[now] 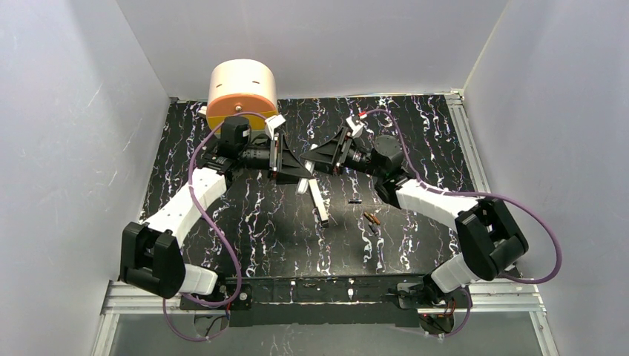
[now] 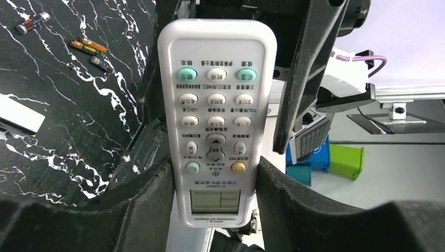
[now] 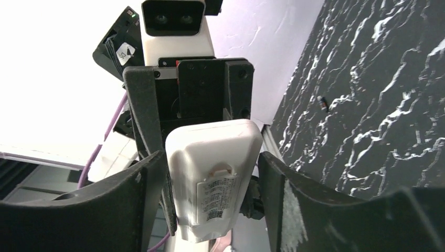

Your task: Load the batteries into the remote control

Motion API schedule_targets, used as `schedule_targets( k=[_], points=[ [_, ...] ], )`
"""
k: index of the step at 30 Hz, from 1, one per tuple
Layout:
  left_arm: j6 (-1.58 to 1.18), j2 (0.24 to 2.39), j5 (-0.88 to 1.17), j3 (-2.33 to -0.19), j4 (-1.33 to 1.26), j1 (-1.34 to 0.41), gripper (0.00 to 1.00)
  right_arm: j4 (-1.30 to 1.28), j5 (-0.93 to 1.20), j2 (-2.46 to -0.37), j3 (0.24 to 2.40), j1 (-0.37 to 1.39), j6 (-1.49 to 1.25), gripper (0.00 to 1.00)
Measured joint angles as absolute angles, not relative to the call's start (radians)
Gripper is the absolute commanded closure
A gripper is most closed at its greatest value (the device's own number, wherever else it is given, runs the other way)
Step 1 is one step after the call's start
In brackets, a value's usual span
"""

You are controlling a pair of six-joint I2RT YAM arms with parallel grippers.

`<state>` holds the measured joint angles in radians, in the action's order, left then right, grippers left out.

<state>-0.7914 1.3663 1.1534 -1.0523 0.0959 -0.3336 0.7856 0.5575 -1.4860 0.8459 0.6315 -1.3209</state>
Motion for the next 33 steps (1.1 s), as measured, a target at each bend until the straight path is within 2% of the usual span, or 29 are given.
schedule_targets(
  k=[3,5,6,8,11,14,17,21,27,33],
  points=[
    [-0.832,1.361,1.156,-1.042,0.047,-0.334,0.54,0.830,0.564,-1.501,0.846,0.641,-1.369,0.48],
    [-0.847,1.356,1.157,-1.041,0.033,-0.334,0.38,0.856,0.561,-1.512,0.846,0.644,-1.406,0.57],
    [-0.854,1.353,1.150,-1.040,0.027,-0.334,0.31,0.866,0.555,-1.515,0.843,0.644,-1.422,0.60],
    [-0.839,1.347,1.129,-1.040,0.029,-0.333,0.26,0.879,0.538,-1.516,0.833,0.645,-1.462,0.62],
    [-0.799,1.331,1.046,-1.040,0.067,-0.333,0.25,0.862,0.496,-1.515,0.822,0.646,-1.496,0.62],
    [-0.751,1.296,0.908,-1.029,0.094,-0.334,0.25,0.733,0.431,-1.514,0.825,0.649,-1.518,0.63],
    [-0.716,1.203,0.773,-0.934,0.049,-0.334,0.27,0.559,0.377,-1.514,0.846,0.649,-1.534,0.68],
    [-0.606,1.101,0.620,-0.823,-0.007,-0.395,0.28,0.394,0.344,-1.544,0.904,0.648,-1.570,0.68],
    [-0.469,1.053,0.490,-0.748,-0.032,-0.506,0.38,0.236,0.307,-1.569,0.972,0.657,-1.603,0.68],
    [-0.442,1.031,0.374,-0.693,-0.076,-0.510,0.40,0.130,0.290,-1.569,0.981,0.670,-1.645,0.68]
  ],
)
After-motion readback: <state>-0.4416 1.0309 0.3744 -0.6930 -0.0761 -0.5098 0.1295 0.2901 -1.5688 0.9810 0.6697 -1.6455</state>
